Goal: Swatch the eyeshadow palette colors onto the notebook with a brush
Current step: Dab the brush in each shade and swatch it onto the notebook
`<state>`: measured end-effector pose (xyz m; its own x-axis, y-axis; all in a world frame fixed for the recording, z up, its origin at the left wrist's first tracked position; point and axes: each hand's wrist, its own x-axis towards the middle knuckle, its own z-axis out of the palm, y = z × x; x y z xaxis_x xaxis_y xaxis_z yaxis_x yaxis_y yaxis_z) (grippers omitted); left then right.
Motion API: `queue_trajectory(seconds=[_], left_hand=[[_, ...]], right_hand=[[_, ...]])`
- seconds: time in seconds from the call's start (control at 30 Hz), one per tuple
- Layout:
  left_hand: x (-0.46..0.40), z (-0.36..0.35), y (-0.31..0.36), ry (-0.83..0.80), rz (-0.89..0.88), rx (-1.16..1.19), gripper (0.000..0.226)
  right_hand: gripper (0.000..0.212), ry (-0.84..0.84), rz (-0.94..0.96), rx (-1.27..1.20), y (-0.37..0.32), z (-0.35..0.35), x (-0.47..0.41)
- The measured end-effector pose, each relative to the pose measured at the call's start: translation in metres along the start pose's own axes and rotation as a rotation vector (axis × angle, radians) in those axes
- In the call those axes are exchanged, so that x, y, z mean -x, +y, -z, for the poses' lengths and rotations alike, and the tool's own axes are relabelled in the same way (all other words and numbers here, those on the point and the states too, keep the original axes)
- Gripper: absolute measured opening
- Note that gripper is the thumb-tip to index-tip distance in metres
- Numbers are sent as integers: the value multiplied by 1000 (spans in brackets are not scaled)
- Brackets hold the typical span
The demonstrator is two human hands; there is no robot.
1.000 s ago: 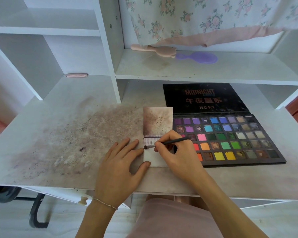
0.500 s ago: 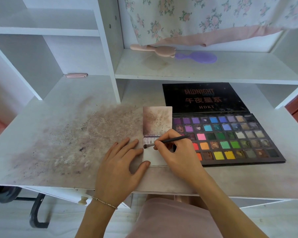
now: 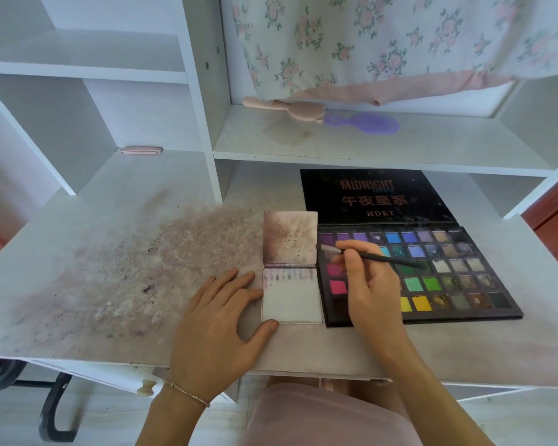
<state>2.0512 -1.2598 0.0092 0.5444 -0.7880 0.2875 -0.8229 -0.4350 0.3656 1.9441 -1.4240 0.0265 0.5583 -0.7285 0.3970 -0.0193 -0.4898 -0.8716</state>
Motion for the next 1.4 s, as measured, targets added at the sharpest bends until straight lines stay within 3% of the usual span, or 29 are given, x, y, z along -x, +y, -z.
queue_trajectory(seconds=[0.2,0.5,0.8,1.4], left_hand=[[-1,-1,1,6,-13,-13,44],[0,-3,5,20,-33,-33,44],[-1,-3,4,18,-21,-13,45],[-1,-2,5,25,-12,-4,45]], right_hand=[[27,103,-48,165,15,32,-4],[14,28,-20,345,27,40,-12],[13,-108,0,385,24,36,-10],[11,-24,75,316,23,39,-8]])
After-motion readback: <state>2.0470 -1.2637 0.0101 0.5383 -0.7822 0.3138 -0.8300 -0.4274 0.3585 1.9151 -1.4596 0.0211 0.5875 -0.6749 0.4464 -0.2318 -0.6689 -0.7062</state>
